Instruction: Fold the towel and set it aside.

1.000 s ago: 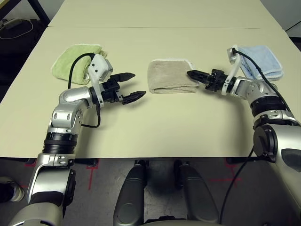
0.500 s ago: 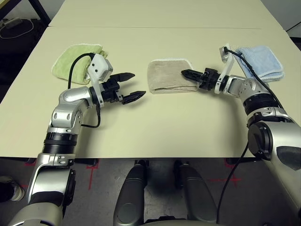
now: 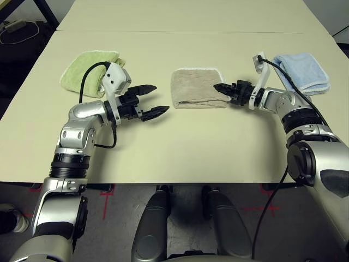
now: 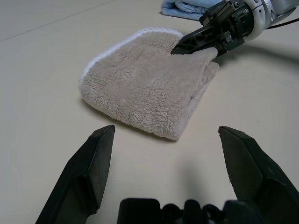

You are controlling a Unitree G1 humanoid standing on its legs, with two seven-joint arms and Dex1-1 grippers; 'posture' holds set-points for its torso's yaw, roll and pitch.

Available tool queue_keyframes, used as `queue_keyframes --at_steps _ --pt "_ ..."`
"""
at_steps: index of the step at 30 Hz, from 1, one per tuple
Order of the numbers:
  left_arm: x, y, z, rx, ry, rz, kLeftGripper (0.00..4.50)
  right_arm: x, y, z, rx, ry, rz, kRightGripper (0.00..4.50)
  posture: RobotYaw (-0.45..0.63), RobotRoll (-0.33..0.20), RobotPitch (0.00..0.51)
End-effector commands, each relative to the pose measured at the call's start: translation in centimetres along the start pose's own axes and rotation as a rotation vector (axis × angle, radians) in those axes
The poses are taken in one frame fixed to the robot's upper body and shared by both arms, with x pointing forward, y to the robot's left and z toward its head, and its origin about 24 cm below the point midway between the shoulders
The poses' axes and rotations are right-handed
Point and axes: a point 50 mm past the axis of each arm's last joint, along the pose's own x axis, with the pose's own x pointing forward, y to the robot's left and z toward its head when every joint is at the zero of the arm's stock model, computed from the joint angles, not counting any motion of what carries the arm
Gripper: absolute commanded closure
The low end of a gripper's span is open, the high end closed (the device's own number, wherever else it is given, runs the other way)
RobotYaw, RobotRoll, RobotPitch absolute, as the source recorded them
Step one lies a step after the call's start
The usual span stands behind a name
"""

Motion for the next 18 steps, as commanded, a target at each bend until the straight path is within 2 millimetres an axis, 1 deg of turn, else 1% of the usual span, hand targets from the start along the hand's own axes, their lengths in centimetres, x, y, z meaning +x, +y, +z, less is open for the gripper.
queue_keyframes --at_steps 1,4,6,9,13,18 --pt "0.2 -0.5 -0.5 -0.008 0.023 -0.027 0.00 -0.7 -0.1 0.9 -0.028 -0.108 0.024 4.49 0.02 0.000 0.209" --pt "0.3 -0.6 -0.6 -0.006 0.026 -0.030 0.00 -0.8 0.2 1.9 -0.017 -0.224 0.047 4.49 0.02 0.000 0.207" --pt "0.3 -0.5 -0.6 -0.011 0.026 -0.029 0.00 -0.9 0.2 2.6 0.008 -0.331 0.037 4.49 0.01 0.000 0.205" --pt "0.4 -0.5 -0.7 -0.016 0.026 -0.024 0.00 -1.0 0.1 3.1 0.019 -0.427 0.010 4.49 0.01 0.000 0.205" --pt "0.3 -0.5 -0.7 -0.014 0.033 -0.022 0.00 -1.8 -0.1 4.5 0.035 -0.596 -0.039 4.49 0.01 0.000 0.204" --pt "0.3 -0.4 -0.7 -0.014 0.036 -0.023 0.00 -2.6 -0.2 5.9 0.047 -0.743 -0.082 4.49 0.01 0.000 0.204"
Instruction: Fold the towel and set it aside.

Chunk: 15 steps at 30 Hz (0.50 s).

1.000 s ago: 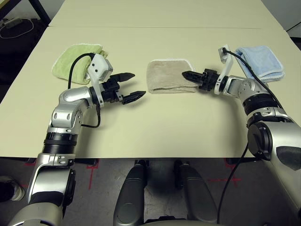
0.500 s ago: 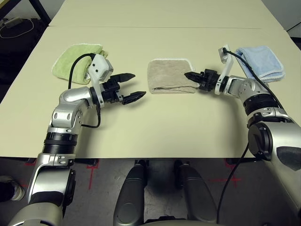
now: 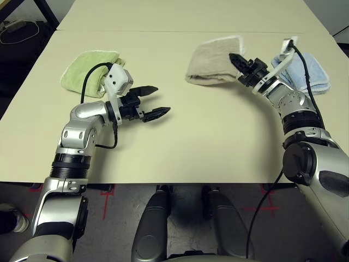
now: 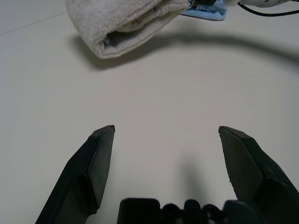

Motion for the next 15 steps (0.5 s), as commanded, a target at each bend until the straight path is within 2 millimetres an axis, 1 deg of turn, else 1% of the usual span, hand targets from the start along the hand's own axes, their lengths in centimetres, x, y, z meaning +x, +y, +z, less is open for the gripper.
queue_keyframes --at_steps 1,5,10,15 --pt "0.0 -0.2 -0.5 -0.012 0.026 -0.009 0.00 -0.1 -0.1 1.6 -0.009 -0.137 -0.035 4.49 0.01 0.000 0.203" --pt "0.0 -0.1 -0.5 -0.012 0.028 -0.007 0.00 -0.6 -0.7 3.0 -0.050 -0.253 -0.101 4.49 0.00 0.000 0.203" --pt "0.1 -0.1 -0.5 -0.017 0.027 -0.007 0.00 -1.7 -1.6 4.8 -0.122 -0.384 -0.205 4.49 -0.01 0.000 0.206" --pt "0.2 0.3 -0.4 -0.044 0.003 0.028 0.00 -2.6 -2.6 5.8 -0.170 -0.419 -0.319 4.49 -0.02 0.000 0.211"
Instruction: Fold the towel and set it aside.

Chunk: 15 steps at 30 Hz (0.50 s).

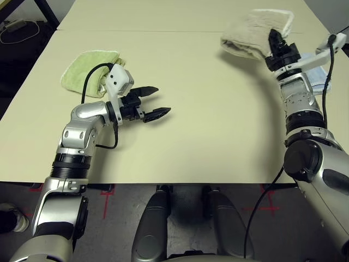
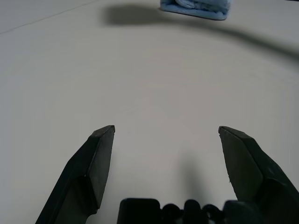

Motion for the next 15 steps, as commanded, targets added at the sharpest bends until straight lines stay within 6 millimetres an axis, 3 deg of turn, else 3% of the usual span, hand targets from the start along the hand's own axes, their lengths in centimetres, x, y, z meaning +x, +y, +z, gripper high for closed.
queue_keyframes --at_steps 1,8,15 --pt "0.1 0.1 -0.4 -0.038 -0.002 0.023 0.00 -0.1 -0.9 0.8 -0.040 -0.022 -0.075 4.49 -0.02 0.000 0.212" --pt "-0.1 0.2 -0.7 -0.045 -0.001 0.035 0.00 -0.3 -1.9 1.2 -0.081 -0.014 -0.172 4.49 -0.02 0.000 0.215" --pt "0.0 0.3 -0.6 -0.045 -0.002 0.039 0.00 -0.7 -3.2 3.0 -0.103 -0.085 -0.272 4.49 -0.02 0.000 0.212"
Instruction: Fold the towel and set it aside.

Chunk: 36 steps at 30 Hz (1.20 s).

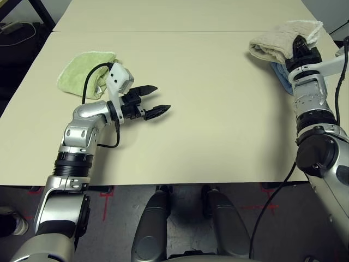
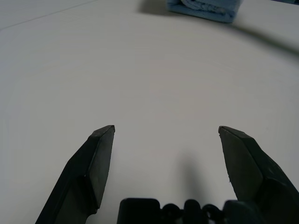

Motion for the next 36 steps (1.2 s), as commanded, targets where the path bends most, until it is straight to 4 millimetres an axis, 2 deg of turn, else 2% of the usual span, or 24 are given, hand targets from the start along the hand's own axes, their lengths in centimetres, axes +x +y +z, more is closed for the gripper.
queue_keyframes --at_steps 1,5,16,27,36 --pt "-0.1 0.0 -0.3 -0.017 0.003 0.002 0.00 -0.2 -1.3 1.2 -0.017 -0.045 -0.075 4.49 -0.02 0.000 0.212" --pt "-0.1 0.0 -0.3 -0.018 0.005 -0.002 0.00 -0.6 -2.5 1.7 -0.029 -0.055 -0.133 4.49 -0.03 0.000 0.213" --pt "0.4 -0.2 0.0 -0.013 0.001 -0.021 0.00 -1.8 -3.9 0.0 -0.080 0.020 -0.200 4.49 -0.03 0.000 0.213" --pt "0.2 -0.2 0.0 -0.008 0.004 -0.020 0.00 -3.8 -6.6 0.1 -0.157 0.035 -0.259 4.49 -0.03 0.000 0.206" --pt "0.3 -0.3 -0.1 -0.014 0.009 -0.029 0.00 -4.6 -7.8 0.9 -0.217 0.072 -0.260 1.31 -0.04 0.000 0.206"
